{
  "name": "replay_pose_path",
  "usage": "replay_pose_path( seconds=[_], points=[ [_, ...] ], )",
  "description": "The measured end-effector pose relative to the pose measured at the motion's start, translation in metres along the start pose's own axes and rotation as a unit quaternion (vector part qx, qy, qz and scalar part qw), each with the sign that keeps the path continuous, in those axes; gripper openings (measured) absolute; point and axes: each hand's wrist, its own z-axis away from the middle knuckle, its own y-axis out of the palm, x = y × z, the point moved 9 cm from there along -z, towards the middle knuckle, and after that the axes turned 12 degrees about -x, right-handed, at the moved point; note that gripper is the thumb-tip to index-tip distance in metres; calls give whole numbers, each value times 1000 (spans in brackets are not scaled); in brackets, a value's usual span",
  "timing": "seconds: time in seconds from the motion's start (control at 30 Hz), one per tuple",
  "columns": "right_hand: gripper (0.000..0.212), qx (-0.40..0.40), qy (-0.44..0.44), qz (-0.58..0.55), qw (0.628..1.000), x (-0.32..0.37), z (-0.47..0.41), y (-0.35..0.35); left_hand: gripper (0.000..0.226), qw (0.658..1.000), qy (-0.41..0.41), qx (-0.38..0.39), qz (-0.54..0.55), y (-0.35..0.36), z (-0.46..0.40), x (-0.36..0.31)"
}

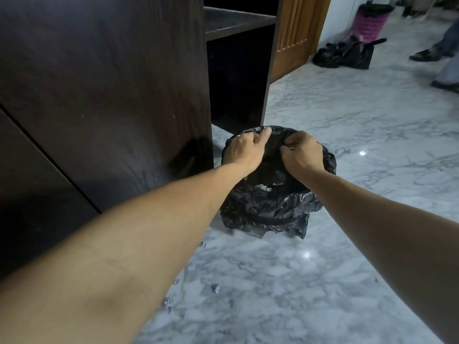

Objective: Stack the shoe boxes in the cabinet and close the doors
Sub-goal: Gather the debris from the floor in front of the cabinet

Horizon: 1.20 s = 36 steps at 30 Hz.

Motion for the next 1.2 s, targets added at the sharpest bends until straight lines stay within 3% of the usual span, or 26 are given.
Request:
replay_pose_path(
  seconds=[0.13,0.23,0.4,0.57,0.6,0.7,0.8,0.9,0.97,1.1,1.2],
  points=[
    [19,17,-42,-11,999,33,12,4,43,1000,1,14,-6,-32,-2,13],
    [15,52,-82,-25,995,63,30,14,30,996,-9,62,-70,-60,2,35],
    [22,119,-142,6,983,98,74,53,46,958,-34,177,-221,-109,22,92],
    [11,291,-224,148,918,81,154,127,47,945,-66,236,-216,-116,73,180],
    [22,318,-224,177,904,67,170,140,49,944,-80,239,-214,-113,87,203],
    [60,371,-195,208,884,15,215,166,55,962,-97,162,-198,-107,126,262],
    [86,400,-198,232,864,-36,260,177,56,973,-56,106,-198,-96,172,299],
    [115,405,-189,229,865,-78,293,183,114,957,-53,108,-265,-81,218,325],
    [134,411,-189,235,861,-99,308,189,133,945,-56,114,-301,-69,242,341],
    [128,402,-278,254,835,-110,323,198,142,942,-66,88,-318,-59,258,355],
    [116,368,-274,276,845,-114,319,204,140,941,-96,31,-324,-64,252,358]
  ],
)
